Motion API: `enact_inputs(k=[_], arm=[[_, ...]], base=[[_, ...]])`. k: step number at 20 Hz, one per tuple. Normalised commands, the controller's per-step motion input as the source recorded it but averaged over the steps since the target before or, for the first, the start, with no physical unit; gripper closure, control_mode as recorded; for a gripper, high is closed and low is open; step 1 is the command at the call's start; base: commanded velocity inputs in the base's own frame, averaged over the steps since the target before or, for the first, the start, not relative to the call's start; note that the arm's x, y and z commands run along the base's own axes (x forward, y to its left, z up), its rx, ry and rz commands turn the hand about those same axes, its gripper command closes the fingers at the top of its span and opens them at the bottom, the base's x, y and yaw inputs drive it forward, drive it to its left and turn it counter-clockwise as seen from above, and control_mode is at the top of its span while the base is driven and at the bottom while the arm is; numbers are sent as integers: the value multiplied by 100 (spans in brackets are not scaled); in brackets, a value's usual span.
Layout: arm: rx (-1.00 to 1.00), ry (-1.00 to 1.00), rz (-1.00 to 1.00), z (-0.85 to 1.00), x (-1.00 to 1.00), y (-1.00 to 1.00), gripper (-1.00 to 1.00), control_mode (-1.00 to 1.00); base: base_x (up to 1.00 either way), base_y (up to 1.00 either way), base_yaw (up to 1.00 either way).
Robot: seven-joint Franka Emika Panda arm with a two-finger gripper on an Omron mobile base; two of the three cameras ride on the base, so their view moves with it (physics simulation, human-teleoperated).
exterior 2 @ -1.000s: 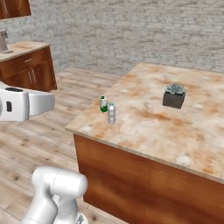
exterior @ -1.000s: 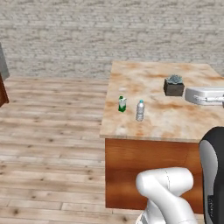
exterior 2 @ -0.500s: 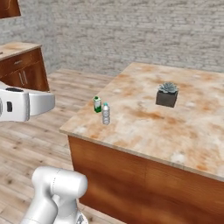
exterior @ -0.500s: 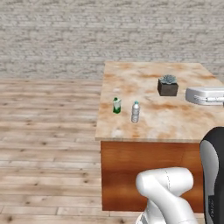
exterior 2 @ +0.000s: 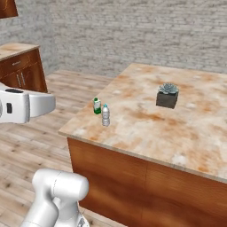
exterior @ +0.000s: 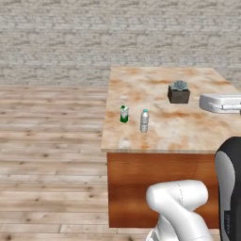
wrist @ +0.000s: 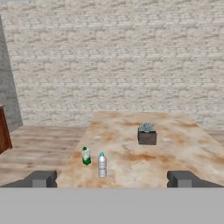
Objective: Pick the milk, bottled water, water bottle from the counter and place them in the open cabinet.
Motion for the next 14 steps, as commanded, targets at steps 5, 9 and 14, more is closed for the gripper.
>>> enact_inputs(k=[5, 9, 14], arm=[[0, 14, 0, -20, 19, 0, -100, -100], [0, 20, 0, -22, 41, 5, -100, -100], [0, 24, 1, -22, 44, 7, -100, -100]], base=[[0, 0, 0], [0, 0, 0], [0, 0, 0]])
